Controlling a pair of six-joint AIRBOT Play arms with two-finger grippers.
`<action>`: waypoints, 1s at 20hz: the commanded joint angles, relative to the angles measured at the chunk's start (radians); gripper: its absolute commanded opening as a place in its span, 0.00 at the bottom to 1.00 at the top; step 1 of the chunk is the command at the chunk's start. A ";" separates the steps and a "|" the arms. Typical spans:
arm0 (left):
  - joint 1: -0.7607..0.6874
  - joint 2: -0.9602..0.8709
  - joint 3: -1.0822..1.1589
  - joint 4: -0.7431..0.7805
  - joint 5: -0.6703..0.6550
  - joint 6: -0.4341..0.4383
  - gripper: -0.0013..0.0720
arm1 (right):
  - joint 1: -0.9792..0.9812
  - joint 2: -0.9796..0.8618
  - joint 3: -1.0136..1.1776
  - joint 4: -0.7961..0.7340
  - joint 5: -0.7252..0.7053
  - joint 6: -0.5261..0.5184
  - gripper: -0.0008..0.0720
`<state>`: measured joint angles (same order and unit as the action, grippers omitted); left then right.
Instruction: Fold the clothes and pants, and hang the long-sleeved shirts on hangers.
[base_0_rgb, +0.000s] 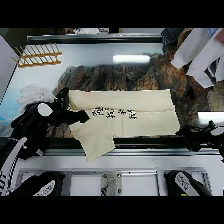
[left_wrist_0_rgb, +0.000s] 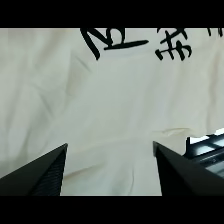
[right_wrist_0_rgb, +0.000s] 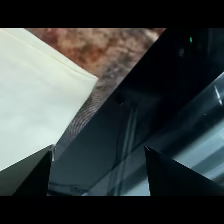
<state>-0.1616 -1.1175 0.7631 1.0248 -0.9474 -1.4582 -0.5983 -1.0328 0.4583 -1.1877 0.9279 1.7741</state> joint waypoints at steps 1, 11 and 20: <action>-0.036 0.014 -0.032 0.002 0.009 -0.016 0.79 | 0.077 -0.014 -0.055 0.087 -0.178 0.003 0.85; 0.048 0.015 -0.032 0.091 -0.075 -0.151 0.79 | 0.182 -0.039 -0.054 0.090 -0.298 0.002 0.02; -0.005 0.024 -0.287 0.109 -0.085 -0.291 0.79 | 0.182 -0.038 -0.054 0.091 -0.265 -0.061 0.02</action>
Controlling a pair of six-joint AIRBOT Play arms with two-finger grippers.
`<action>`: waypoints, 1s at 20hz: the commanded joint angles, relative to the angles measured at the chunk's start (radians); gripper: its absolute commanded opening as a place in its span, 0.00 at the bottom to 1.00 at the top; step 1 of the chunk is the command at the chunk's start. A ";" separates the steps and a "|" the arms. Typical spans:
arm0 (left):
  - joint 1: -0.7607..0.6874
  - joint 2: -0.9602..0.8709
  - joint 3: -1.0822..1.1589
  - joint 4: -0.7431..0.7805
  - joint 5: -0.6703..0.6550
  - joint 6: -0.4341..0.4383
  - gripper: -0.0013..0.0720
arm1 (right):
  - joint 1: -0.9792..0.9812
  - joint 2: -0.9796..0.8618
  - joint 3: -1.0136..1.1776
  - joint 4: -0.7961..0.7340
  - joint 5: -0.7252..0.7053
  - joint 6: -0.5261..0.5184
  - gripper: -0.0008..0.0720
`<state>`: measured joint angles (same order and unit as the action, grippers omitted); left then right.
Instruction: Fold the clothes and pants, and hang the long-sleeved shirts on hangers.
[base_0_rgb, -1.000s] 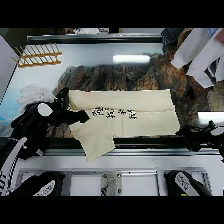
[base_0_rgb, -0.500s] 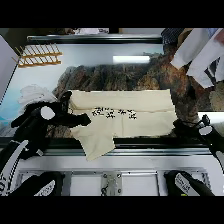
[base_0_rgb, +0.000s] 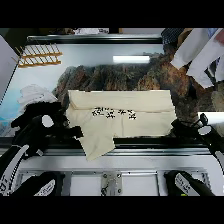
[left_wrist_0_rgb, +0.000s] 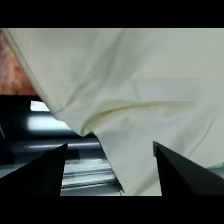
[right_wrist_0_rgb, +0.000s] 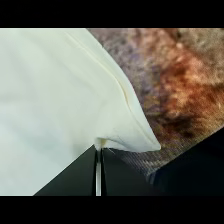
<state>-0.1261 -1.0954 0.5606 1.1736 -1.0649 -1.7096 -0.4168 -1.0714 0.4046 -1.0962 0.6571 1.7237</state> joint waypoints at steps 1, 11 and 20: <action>-0.068 0.002 -0.102 -0.052 0.056 -0.054 0.79 | 0.001 0.000 0.000 0.000 0.006 -0.011 0.02; -0.245 0.013 -0.084 -0.014 0.190 -0.180 0.04 | 0.000 0.001 0.039 -0.011 0.132 -0.081 0.02; -0.089 0.344 0.067 0.135 -0.137 -0.093 0.04 | -0.001 0.001 0.297 -0.291 0.551 -0.084 0.02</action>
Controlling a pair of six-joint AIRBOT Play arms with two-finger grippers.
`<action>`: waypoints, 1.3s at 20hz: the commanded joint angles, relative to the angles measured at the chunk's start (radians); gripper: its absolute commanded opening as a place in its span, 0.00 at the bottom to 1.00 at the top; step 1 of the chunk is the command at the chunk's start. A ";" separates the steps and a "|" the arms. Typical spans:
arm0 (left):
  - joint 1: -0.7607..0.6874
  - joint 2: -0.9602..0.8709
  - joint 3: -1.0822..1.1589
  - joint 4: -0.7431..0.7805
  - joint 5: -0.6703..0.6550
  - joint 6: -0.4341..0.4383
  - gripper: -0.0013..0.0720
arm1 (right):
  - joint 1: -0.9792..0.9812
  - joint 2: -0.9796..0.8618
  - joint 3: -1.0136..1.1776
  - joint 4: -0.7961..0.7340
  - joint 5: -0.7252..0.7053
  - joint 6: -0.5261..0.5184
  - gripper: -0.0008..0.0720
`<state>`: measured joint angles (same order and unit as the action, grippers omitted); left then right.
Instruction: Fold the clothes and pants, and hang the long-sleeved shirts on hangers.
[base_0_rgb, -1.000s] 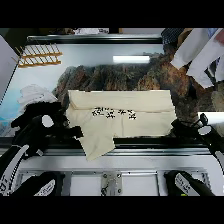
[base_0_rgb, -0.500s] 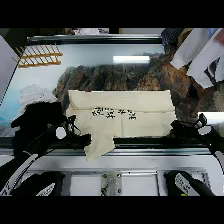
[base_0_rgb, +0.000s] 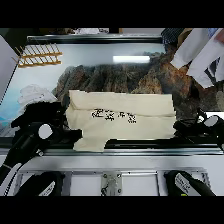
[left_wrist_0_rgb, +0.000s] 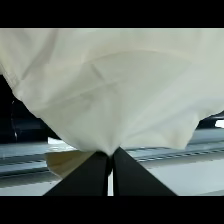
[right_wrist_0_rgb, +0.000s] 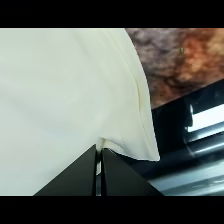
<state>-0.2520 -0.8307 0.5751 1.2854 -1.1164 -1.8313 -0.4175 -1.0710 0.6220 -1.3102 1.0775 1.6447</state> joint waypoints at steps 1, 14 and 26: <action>0.043 0.088 0.077 0.023 -0.085 0.029 0.04 | 0.000 0.001 0.110 -0.074 0.148 -0.005 0.02; 0.082 -0.469 0.564 0.032 0.047 0.211 0.04 | 0.101 -0.189 0.478 -0.067 0.043 0.007 0.02; 0.082 -0.875 0.874 0.032 0.079 0.222 0.04 | 0.183 -0.452 0.573 -0.055 -0.200 0.084 0.02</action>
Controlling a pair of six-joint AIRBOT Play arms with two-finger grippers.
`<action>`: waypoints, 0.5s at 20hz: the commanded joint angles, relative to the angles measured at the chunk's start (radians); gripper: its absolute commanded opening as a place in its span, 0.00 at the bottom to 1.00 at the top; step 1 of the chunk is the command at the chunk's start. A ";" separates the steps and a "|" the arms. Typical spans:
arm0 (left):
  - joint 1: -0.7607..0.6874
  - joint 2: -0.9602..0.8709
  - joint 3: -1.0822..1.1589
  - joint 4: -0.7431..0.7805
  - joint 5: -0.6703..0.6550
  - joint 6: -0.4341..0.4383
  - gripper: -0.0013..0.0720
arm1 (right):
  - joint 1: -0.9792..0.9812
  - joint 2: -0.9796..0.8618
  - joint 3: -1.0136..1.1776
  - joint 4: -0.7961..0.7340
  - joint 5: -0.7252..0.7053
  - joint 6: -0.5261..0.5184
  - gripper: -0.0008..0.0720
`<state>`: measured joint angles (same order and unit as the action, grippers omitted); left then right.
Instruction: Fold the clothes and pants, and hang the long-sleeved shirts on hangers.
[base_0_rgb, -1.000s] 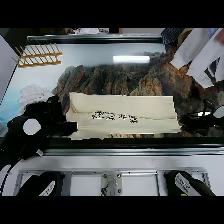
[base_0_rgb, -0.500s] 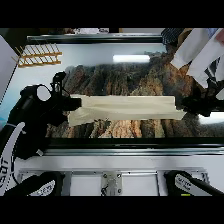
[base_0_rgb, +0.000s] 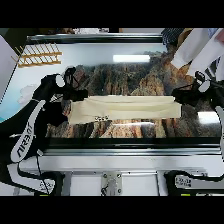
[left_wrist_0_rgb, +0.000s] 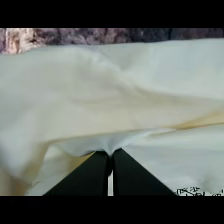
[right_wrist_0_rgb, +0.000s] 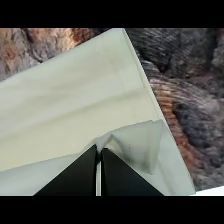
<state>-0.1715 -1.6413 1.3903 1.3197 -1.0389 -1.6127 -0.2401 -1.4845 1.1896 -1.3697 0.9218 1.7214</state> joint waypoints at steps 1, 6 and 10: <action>0.001 -0.072 0.071 -0.003 0.000 0.003 0.04 | 0.005 -0.042 0.006 0.005 -0.054 0.007 0.03; 0.011 -0.027 0.080 -0.006 0.003 0.001 0.77 | -0.017 -0.036 0.062 0.132 -0.025 -0.118 0.85; 0.023 0.081 0.077 -0.013 -0.059 -0.001 0.76 | -0.161 -0.039 0.131 0.209 0.156 -0.318 0.86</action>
<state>-0.1535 -1.6192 1.4666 1.3132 -1.0531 -1.6104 -0.3180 -1.5200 1.2858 -1.2297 0.9661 1.5475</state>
